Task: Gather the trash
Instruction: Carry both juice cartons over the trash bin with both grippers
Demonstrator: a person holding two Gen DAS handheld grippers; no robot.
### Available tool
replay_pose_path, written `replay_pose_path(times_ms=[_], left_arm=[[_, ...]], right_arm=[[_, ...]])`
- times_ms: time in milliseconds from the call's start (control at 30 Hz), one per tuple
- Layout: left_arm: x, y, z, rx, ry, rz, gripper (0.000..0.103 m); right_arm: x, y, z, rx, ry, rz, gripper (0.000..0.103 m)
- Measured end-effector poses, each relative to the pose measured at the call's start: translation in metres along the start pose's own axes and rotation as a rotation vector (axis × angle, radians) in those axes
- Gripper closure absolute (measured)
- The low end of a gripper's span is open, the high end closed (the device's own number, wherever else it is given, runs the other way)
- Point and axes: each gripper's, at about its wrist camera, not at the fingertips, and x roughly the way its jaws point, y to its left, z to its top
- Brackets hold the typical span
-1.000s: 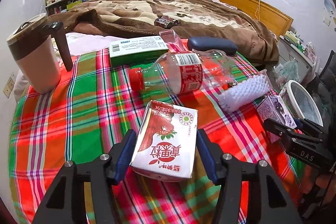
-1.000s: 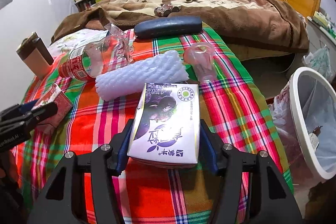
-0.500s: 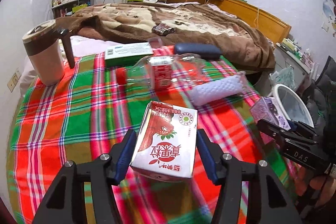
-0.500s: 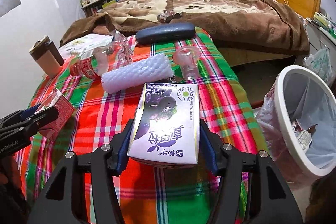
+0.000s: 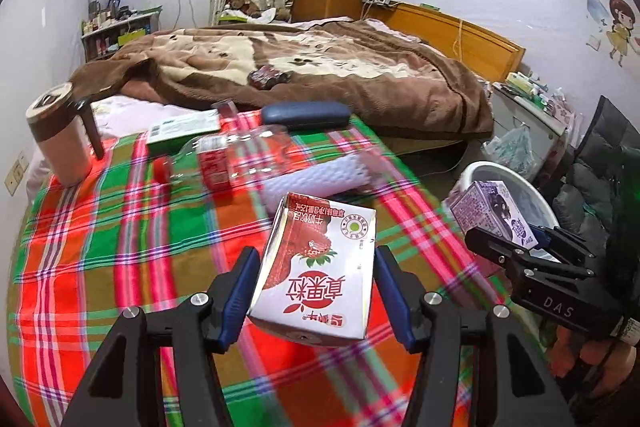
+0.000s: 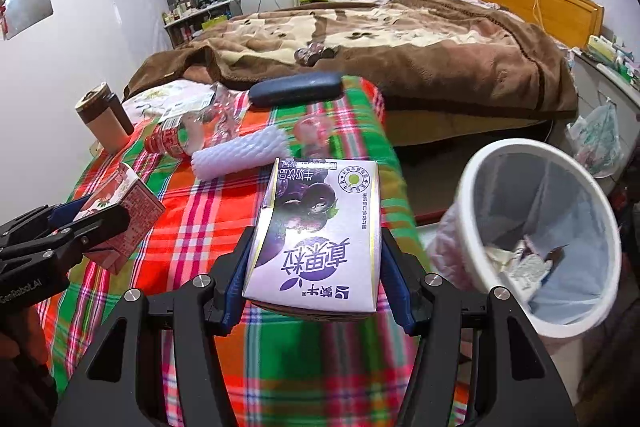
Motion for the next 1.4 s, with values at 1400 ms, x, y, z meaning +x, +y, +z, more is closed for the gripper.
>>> replay_pose_path(times_ms=[1400], left_arm=[[0.129, -0.261, 0.031, 0.178, 0.119, -0.26, 0.044]], right_arm=[[-0.009, -0.202, -0.015, 0.125, 0.086, -0.202, 0.043]])
